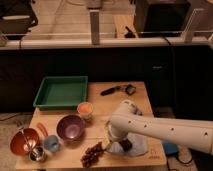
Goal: Wipe purple bowl with eraser
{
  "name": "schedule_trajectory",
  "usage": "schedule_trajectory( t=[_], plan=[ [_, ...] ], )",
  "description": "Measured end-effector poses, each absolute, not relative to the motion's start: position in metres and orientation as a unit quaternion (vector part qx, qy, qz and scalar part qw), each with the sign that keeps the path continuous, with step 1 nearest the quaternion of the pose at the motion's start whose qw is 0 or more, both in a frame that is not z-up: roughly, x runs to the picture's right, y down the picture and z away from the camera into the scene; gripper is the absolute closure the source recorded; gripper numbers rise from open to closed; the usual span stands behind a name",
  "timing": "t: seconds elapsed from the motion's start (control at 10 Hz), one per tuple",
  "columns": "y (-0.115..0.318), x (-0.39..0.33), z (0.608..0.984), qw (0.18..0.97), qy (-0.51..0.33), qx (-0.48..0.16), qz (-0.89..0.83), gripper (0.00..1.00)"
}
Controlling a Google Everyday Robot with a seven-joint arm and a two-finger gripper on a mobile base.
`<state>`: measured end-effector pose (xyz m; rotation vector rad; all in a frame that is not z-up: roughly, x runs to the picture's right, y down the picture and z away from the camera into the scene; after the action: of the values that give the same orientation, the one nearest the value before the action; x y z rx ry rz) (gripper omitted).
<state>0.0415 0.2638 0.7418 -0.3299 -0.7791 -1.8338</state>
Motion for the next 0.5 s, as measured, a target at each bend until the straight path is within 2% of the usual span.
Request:
schedule_trajectory(
  t=[0.5],
  plan=[
    [0.252, 0.06, 0.747, 0.546, -0.305, -0.153, -0.765, 0.2]
  ],
)
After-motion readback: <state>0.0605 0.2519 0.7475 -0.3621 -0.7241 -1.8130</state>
